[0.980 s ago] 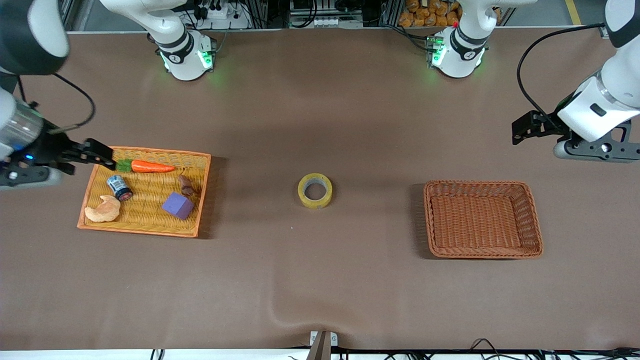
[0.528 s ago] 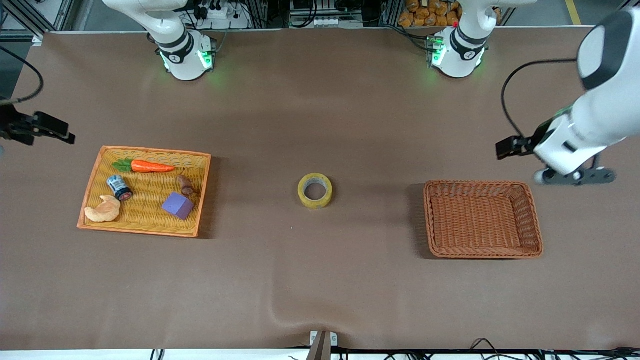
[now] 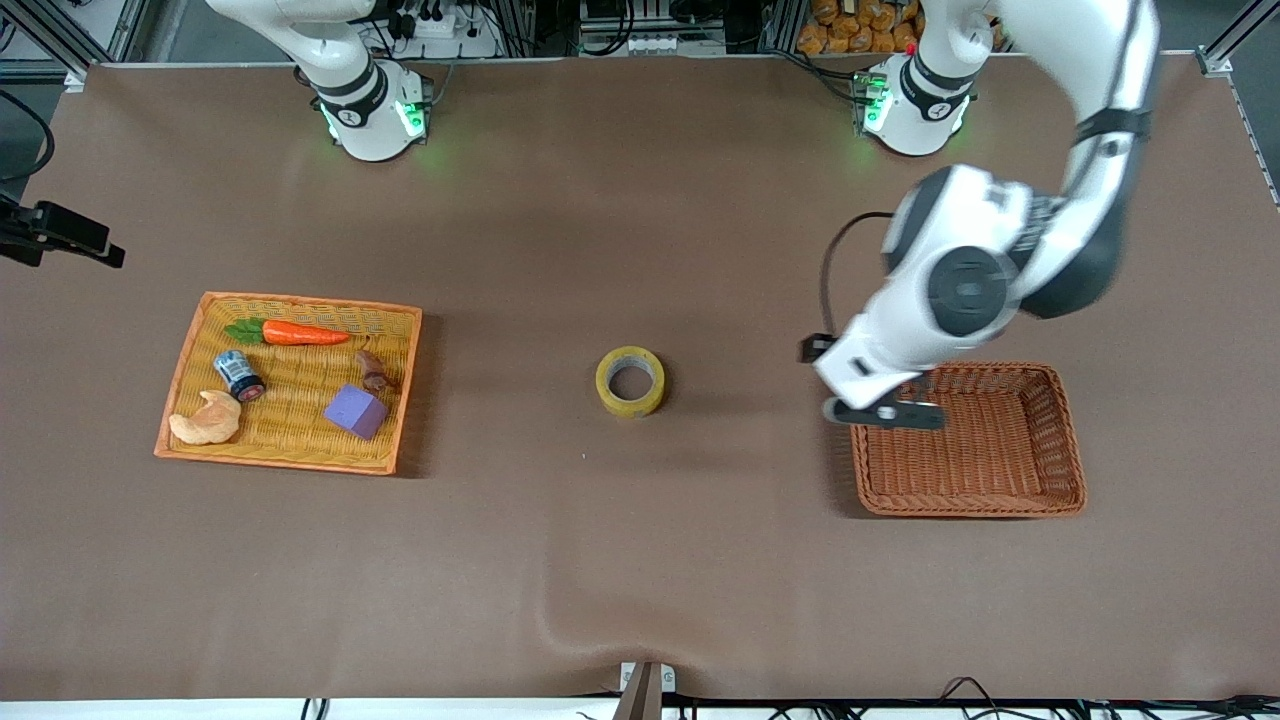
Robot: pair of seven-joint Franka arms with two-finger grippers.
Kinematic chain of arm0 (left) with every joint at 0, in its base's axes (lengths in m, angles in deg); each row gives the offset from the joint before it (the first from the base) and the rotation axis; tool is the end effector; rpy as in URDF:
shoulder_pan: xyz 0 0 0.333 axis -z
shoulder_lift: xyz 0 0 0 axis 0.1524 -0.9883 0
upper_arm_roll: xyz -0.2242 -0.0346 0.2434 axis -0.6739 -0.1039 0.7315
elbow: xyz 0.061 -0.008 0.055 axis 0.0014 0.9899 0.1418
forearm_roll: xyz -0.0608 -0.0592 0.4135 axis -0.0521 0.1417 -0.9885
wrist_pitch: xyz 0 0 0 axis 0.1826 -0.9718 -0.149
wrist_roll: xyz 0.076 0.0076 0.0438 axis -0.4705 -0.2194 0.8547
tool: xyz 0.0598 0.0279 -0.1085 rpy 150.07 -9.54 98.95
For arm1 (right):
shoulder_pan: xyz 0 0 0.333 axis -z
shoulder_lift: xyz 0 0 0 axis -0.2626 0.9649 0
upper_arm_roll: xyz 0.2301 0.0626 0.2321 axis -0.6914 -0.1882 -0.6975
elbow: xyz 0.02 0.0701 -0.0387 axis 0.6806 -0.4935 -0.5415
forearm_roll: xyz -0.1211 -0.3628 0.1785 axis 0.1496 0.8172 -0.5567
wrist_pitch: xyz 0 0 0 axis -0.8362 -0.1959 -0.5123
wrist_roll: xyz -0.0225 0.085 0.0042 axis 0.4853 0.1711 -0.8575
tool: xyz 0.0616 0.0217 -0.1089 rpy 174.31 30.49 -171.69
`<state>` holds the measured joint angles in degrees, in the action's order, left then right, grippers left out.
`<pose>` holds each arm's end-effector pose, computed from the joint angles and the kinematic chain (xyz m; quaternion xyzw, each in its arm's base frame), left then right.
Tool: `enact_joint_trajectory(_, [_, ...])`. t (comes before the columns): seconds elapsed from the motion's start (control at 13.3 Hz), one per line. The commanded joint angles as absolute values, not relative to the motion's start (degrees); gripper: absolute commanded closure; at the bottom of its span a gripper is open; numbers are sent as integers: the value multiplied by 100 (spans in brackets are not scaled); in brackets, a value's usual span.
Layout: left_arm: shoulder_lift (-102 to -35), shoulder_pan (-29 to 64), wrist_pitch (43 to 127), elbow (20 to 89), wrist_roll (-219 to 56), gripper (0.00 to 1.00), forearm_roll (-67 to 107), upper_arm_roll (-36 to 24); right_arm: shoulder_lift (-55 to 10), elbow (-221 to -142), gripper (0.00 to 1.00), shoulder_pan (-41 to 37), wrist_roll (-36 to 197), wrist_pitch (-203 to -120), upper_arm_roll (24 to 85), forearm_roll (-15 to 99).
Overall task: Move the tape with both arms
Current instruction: 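Move the left gripper over the tape roll on the table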
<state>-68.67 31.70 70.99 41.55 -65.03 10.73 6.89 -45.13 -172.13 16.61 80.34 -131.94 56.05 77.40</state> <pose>0.6187 -0.3213 0.3750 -0.9953 0.0406 0.0865 0.0184 0.5723 -0.0803 0.6113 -0.9988 0.0248 0.0398 0.0160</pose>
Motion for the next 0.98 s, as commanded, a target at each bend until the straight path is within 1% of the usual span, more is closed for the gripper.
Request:
enact_joint_trajectory(0.0, [-7180, 3626, 7102, 3964, -5925, 0, 1079, 744, -4621, -17238, 0, 1611, 8131, -13322, 5515, 7937])
enact_joint_trajectory(0.15, [-7339, 3873, 7155, 3955, -5451, 0, 1088, 744, -4612, -17247, 0, 1602, 8131, -13455, 5515, 7937])
enact_joint_trajectory(0.3, [-7619, 4118, 7181, 3745, -4741, 0, 1123, 735, -4612, -17238, 0, 1593, 8131, -13455, 5515, 7946])
enact_joint_trajectory(0.38, [-7777, 4259, 7304, 3631, -4250, 0, 1123, 735, -4604, -17238, 0, 1593, 8131, -13481, 5506, 7946])
enact_joint_trajectory(0.6, [-7981, 4470, 7953, 3621, -3307, 0, 1158, 726, -4586, -17247, 0, 1593, 8131, -13490, 5506, 7955])
enact_joint_trajectory(0.9, [-8289, 4638, 8280, 3621, -3111, 0, 1350, 717, -4586, -17238, 0, 1523, 8122, -13507, 5506, 7955])
